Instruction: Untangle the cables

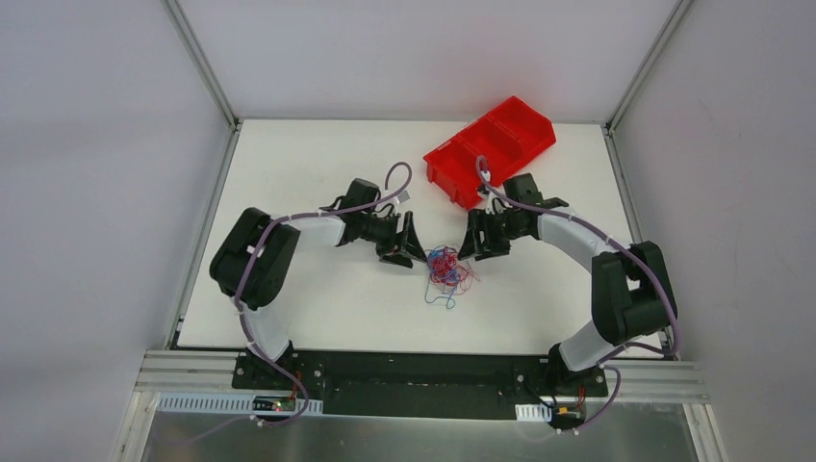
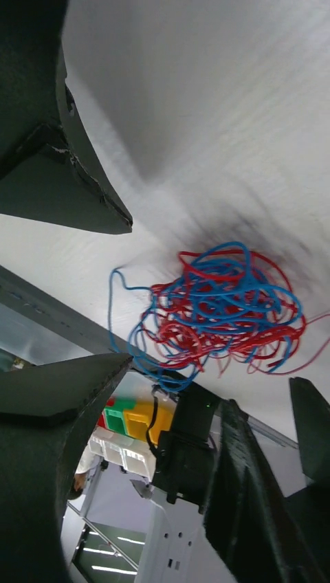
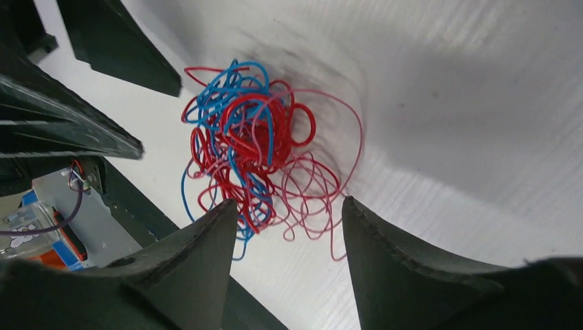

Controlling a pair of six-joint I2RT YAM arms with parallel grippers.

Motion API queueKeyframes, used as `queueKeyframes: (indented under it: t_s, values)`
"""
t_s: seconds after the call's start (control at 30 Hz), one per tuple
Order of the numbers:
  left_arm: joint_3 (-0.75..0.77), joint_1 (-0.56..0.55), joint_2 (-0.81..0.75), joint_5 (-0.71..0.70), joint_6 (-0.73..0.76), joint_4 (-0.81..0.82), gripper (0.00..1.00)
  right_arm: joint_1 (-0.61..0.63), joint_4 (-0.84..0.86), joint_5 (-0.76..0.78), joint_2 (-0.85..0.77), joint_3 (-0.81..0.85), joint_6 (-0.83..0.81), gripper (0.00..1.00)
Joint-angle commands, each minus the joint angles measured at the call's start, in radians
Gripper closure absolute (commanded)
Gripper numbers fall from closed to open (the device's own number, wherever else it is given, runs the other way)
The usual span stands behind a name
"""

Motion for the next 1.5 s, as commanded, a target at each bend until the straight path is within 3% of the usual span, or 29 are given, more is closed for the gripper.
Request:
queueKeyframes:
  t_s: [0.0,0.3,0.4,0.5,0.57,0.6,0.77,1.03,1.27,1.47]
  values:
    - [0.092,-0.04,0.111,-0.028,-0.097,0.17,0.35,0.028,0.139,-0.012,0.055,-0.003,0.08,0.4]
    - [0.113,-0.076,0.23,-0.01,-0.176,0.272,0.47,0.117,0.175,0.06,0.147,0.003,0.096,0.47]
    - [0.103,-0.075,0.195,0.002,-0.157,0.272,0.75,0.132,0.161,0.122,0.137,0.008,0.096,0.54]
    - [0.078,-0.071,0.104,0.014,-0.132,0.246,1.0,0.136,0.1,0.186,0.132,0.036,0.066,0.71]
    - [0.056,-0.061,0.038,0.016,-0.114,0.22,1.0,0.137,0.046,0.227,0.135,0.062,0.044,0.96]
    - [0.05,-0.051,0.003,0.016,-0.101,0.202,1.0,0.136,0.02,0.255,0.133,0.07,0.03,1.0]
    - [0.034,0.058,-0.174,0.019,-0.005,-0.002,1.0,0.106,-0.065,0.402,0.051,0.052,-0.056,1.0]
    - [0.043,0.374,-0.405,0.025,0.235,-0.416,1.0,-0.052,-0.194,0.41,-0.168,0.006,-0.185,1.0]
    - [0.145,0.662,-0.411,0.017,0.509,-0.749,1.0,-0.211,-0.285,0.378,-0.279,0.019,-0.293,1.0]
    - [0.262,0.815,-0.307,-0.047,0.686,-0.956,1.0,-0.357,-0.326,0.358,-0.321,0.03,-0.365,1.0]
